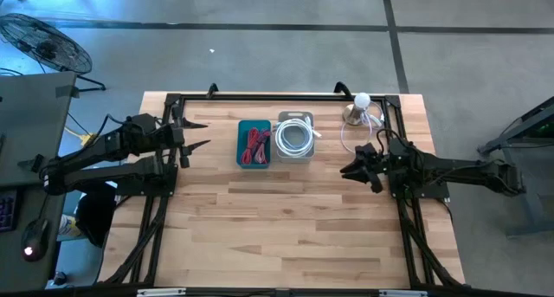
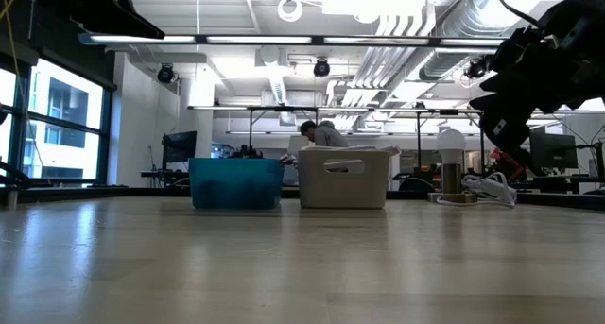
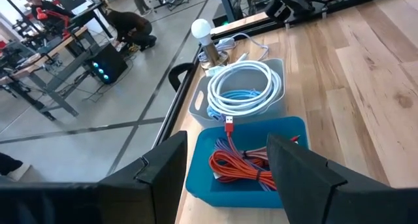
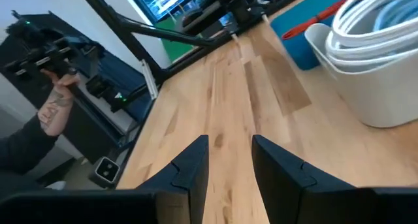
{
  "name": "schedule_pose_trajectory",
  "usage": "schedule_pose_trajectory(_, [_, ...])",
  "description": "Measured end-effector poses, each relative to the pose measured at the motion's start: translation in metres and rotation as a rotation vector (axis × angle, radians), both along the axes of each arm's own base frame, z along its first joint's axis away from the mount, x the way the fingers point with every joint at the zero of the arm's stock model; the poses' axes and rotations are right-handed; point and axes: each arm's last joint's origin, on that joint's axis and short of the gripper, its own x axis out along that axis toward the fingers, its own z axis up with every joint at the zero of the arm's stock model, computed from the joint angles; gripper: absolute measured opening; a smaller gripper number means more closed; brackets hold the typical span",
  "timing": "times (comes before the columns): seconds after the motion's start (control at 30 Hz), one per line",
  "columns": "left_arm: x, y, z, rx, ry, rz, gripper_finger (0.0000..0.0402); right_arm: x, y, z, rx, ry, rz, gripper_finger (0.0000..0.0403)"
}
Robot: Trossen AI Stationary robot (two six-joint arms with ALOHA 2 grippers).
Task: Pick & Place USB Port
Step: Return to Home Position
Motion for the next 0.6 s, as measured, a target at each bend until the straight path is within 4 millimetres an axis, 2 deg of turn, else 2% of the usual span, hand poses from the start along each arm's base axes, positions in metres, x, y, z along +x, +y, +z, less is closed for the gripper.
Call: schedule_pose_trajectory(0.6, [-0.001, -0.001, -0.003, -0.01, 0.027, -0.019, 0.0205, -0.02, 0.008, 0.029, -0.084, -0.318, 0.023, 0.011])
